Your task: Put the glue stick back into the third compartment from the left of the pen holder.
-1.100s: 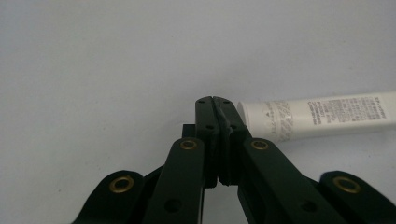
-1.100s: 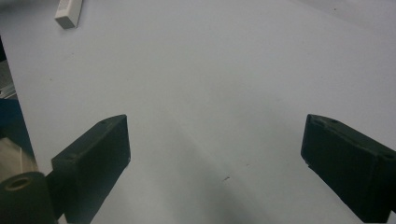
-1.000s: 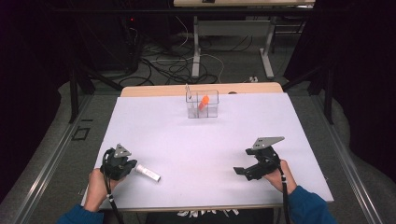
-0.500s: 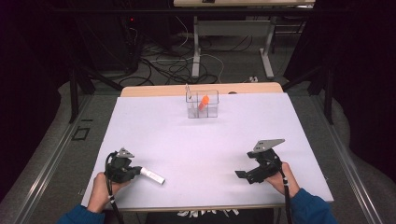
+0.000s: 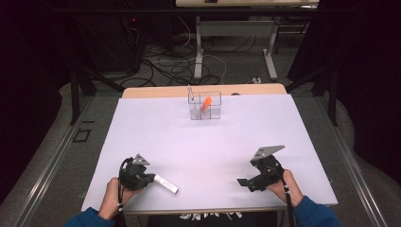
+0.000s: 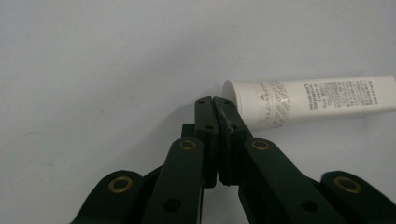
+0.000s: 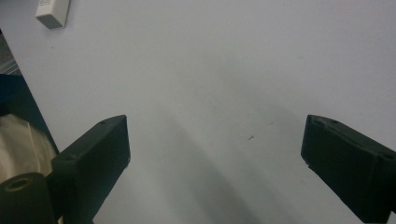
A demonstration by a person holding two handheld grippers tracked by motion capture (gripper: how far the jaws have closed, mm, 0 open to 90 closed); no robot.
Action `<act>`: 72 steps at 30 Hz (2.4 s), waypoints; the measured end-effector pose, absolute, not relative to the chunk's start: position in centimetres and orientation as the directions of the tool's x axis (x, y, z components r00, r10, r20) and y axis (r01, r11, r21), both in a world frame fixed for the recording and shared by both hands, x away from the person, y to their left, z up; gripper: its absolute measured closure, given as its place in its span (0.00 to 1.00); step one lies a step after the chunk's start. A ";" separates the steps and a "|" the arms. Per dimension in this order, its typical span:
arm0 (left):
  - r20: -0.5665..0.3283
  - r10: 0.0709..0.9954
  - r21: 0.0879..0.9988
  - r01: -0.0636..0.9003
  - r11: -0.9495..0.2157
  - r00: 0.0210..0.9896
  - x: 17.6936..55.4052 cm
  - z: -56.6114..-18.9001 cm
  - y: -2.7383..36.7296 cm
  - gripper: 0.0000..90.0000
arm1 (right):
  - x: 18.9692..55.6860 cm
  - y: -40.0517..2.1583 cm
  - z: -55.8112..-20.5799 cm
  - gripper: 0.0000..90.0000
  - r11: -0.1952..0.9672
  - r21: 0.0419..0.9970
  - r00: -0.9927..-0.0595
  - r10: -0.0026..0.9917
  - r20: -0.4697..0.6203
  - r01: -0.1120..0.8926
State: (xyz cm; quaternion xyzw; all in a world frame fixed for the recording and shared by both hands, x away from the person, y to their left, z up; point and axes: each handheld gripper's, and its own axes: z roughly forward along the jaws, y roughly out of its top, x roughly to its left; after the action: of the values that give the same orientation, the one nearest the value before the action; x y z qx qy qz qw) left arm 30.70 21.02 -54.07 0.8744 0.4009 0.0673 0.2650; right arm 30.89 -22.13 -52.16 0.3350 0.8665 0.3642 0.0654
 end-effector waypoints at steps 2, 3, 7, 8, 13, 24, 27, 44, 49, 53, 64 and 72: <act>-0.090 0.726 0.513 0.657 -0.553 0.681 30.5 -54.0 20.9 0.99 | 30.9 -22.0 -52.2 0.09 0.514 0.671 -0.770 0.624 0.135 0.535; -0.087 0.724 0.511 0.655 -0.557 0.684 30.4 -54.0 20.8 0.99 | 30.9 -22.0 -52.3 0.09 0.515 0.670 -0.771 0.622 0.137 0.535; -0.078 0.709 0.508 0.639 -0.577 0.701 30.0 -54.0 20.3 0.99 | 30.9 -22.1 -52.3 0.09 0.512 0.667 -0.766 0.627 0.140 0.541; -0.080 0.702 0.503 0.637 -0.584 0.707 29.9 -54.0 20.2 0.99 | 30.9 -22.1 -52.3 0.09 0.512 0.665 -0.764 0.629 0.141 0.544; -0.075 0.693 0.498 0.629 -0.597 0.717 29.3 -53.9 19.8 0.97 | 30.9 -22.1 -52.4 0.09 0.519 0.657 -0.767 0.625 0.144 0.546; -0.091 0.679 0.497 0.624 -0.603 0.729 28.3 -53.9 18.6 0.95 | 30.6 -21.2 -52.4 0.09 0.536 0.643 -0.778 0.610 0.153 0.547; -0.100 0.678 0.500 0.626 -0.599 0.728 28.1 -53.9 18.3 0.95 | 30.6 -20.6 -52.5 0.09 0.552 0.649 -0.795 0.591 0.138 0.523; -0.089 0.710 0.547 0.630 -0.551 0.699 28.4 -53.6 18.5 0.68 | 29.0 -11.1 -51.9 0.20 0.587 0.669 -0.849 0.511 0.132 0.456; -0.055 0.769 0.584 0.645 -0.493 0.637 28.7 -53.5 19.3 0.42 | 28.8 -8.1 -52.2 0.28 0.602 0.672 -0.865 0.487 0.120 0.432; -0.056 0.781 0.588 0.653 -0.477 0.622 29.0 -53.4 19.9 0.32 | 28.8 -5.9 -52.3 0.39 0.600 0.676 -0.867 0.483 0.121 0.428; -0.059 0.802 0.585 0.672 -0.454 0.594 29.6 -53.6 20.7 0.19 | 29.2 -1.5 -53.5 0.57 0.677 0.617 -0.899 0.422 0.120 0.400; -0.069 0.804 0.586 0.676 -0.446 0.590 29.7 -53.7 20.8 0.18 | 29.0 -0.5 -54.3 0.70 0.721 0.576 -0.908 0.406 0.101 0.387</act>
State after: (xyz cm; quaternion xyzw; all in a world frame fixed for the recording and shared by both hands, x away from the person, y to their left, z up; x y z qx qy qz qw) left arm 29.68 20.79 -53.71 0.8432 0.4390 0.1104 0.2902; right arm 29.02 -0.47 -54.35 0.2137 0.9274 0.3066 0.0160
